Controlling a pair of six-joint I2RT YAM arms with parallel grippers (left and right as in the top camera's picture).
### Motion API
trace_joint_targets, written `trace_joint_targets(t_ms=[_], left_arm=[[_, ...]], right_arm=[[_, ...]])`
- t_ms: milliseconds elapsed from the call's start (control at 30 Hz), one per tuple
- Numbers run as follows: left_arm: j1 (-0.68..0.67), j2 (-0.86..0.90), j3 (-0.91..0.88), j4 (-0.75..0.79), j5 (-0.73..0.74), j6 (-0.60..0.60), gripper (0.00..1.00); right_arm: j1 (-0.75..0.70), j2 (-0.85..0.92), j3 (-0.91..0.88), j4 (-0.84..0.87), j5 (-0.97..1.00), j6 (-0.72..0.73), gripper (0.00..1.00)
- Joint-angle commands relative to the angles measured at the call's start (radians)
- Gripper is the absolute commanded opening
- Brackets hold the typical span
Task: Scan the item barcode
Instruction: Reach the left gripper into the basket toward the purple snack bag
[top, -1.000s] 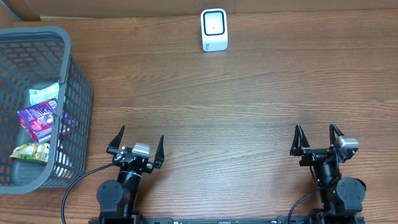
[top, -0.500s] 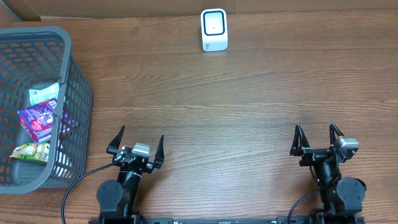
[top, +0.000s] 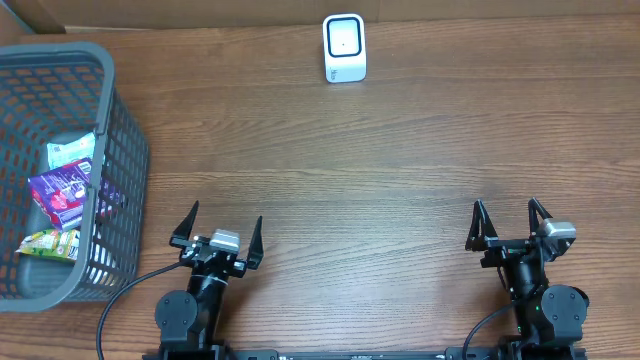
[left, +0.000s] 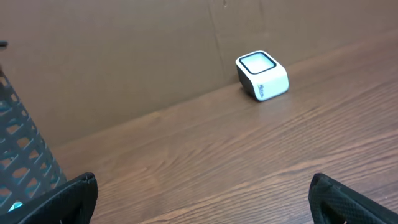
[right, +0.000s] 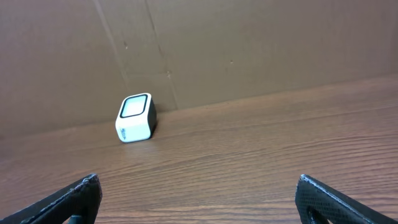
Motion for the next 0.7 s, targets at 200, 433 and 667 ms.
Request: trace_joint_targets(t_ms=[200,433,667], left_arm=[[-0.007,0.088,0.216,-0.029,-0.028,-0.101,1.00],[-0.007,0.321,0.470,-0.070,0.050,-0.119,1.00],[-0.007,0.593,0.831,-0.320,0.087,-0.118,1.00]], right_arm=[[-0.003,-0.005,0.071,-0.008,-0.053,0.061,1.00],[-0.003,0.041,0.236,-0.037,-0.103,0.084,1.00],[-0.003,0.195,0.475,-0.164,-0.107,0.080,1.00]])
